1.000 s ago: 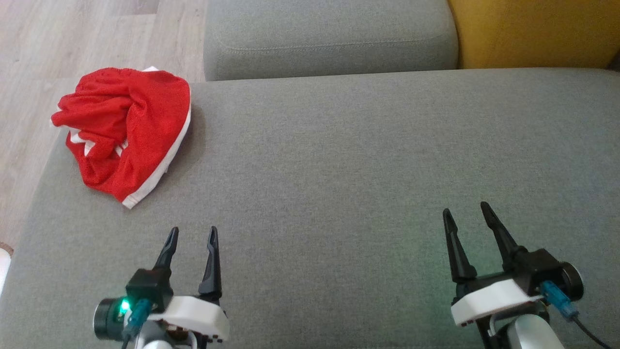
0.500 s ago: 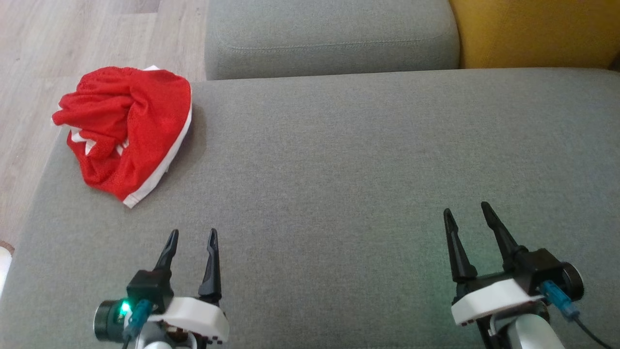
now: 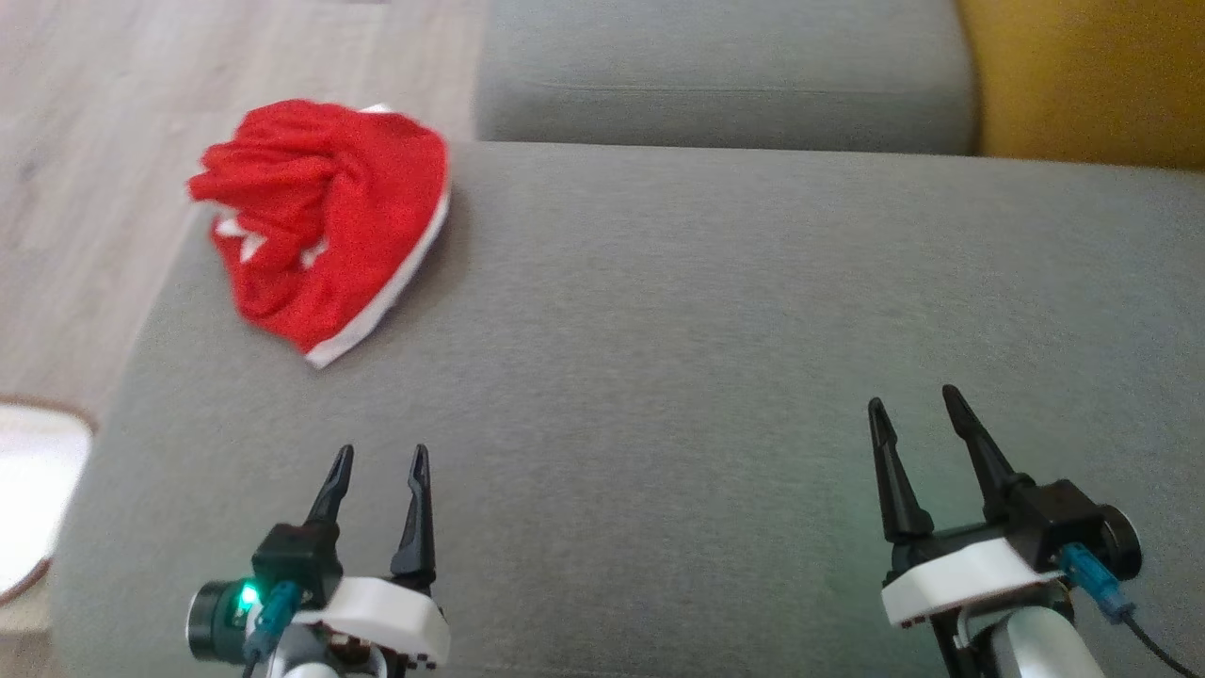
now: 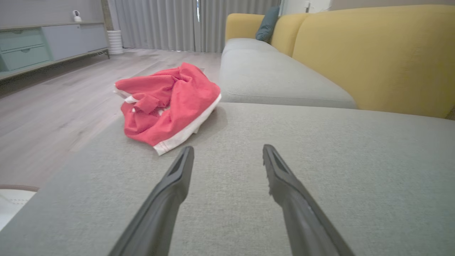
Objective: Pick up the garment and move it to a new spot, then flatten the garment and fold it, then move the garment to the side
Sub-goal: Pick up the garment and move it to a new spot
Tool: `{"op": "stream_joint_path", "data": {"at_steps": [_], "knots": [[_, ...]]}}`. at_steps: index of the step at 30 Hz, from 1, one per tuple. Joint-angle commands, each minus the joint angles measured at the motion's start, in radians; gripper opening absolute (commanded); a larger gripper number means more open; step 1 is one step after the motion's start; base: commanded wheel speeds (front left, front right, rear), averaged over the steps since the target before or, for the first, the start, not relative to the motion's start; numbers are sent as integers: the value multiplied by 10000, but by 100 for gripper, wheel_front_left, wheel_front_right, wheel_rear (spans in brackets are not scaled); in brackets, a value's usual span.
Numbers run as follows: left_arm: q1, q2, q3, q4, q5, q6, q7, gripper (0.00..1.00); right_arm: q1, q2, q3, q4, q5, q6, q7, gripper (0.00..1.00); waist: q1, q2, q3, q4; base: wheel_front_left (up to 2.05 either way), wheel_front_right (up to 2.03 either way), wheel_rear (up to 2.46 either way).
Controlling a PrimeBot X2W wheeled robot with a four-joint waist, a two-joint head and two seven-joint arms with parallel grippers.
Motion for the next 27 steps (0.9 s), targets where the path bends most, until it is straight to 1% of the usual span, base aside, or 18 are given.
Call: {"op": "stream_joint_path", "data": {"at_steps": [1, 2, 3, 11, 16, 19, 27], "knots": [[-382, 83, 288, -342, 10, 25, -122, 100, -437, -73, 203, -412, 96, 75, -120, 100, 0, 0, -1, 875, 0, 0, 0], [-393, 83, 284, -352, 20, 20, -122, 100, -426, -73, 193, -435, 105, 75, -120, 100, 0, 0, -2, 1139, 0, 0, 0], [-393, 83, 284, -352, 20, 20, -122, 100, -426, -73, 193, -435, 105, 75, -120, 100, 0, 0, -2, 1139, 0, 0, 0], [-394, 91, 538, -438, 104, 36, -122, 100, -439, -73, 294, -449, 220, 75, -120, 100, 0, 0, -53, 2962, 0, 0, 0], [-343, 103, 693, -463, 170, 8, -122, 100, -458, -73, 367, -427, 271, 75, -120, 100, 0, 0, -57, 3741, 0, 0, 0], [-316, 102, 753, -475, 206, -12, -122, 100, -477, -73, 386, -408, 294, 75, -120, 100, 0, 0, -49, 4031, 0, 0, 0], [-235, 99, 895, -603, 255, -6, -122, 100, -587, -73, 507, -375, 274, 75, -120, 100, 0, 0, 77, 4138, 0, 0, 0]]}}
